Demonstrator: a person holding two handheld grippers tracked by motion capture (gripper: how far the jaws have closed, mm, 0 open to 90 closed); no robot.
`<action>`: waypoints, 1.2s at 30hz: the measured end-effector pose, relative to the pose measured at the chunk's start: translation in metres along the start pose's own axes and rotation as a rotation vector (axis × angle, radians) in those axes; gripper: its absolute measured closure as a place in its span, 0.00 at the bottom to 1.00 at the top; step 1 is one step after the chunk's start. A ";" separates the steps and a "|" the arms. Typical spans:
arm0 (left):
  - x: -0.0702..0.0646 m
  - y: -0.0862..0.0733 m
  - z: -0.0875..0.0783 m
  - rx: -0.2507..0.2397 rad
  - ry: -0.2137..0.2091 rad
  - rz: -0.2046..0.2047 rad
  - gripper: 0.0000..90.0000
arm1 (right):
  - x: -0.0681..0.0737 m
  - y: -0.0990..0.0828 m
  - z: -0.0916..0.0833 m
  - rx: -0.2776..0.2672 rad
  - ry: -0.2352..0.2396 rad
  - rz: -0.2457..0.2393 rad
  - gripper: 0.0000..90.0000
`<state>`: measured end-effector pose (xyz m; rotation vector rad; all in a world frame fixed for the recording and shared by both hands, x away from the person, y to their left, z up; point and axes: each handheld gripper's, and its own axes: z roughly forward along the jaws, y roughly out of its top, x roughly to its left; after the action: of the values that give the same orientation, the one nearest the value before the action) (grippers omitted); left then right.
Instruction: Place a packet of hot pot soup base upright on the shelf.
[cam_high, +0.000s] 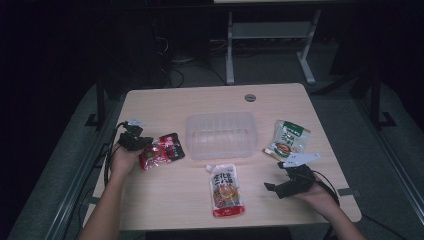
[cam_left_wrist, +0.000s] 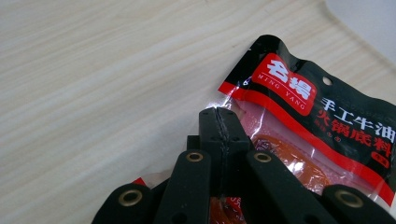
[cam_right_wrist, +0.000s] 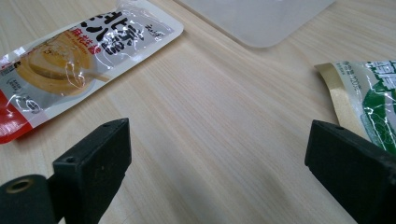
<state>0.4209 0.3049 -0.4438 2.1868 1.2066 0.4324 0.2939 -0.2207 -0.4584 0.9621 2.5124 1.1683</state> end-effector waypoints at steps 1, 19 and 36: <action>-0.002 -0.002 -0.001 0.012 -0.008 0.010 1.00 | 0.000 0.000 0.000 0.000 0.000 0.000 0.07; -0.019 -0.030 -0.024 0.055 -0.080 0.005 1.00 | 0.001 0.000 0.000 0.005 0.005 -0.003 0.07; -0.053 -0.034 -0.026 0.057 -0.169 0.087 1.00 | 0.002 0.001 0.001 0.008 0.009 -0.004 0.07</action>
<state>0.3564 0.2829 -0.4452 2.2803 1.0477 0.2458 0.2933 -0.2183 -0.4581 0.9548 2.5271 1.1649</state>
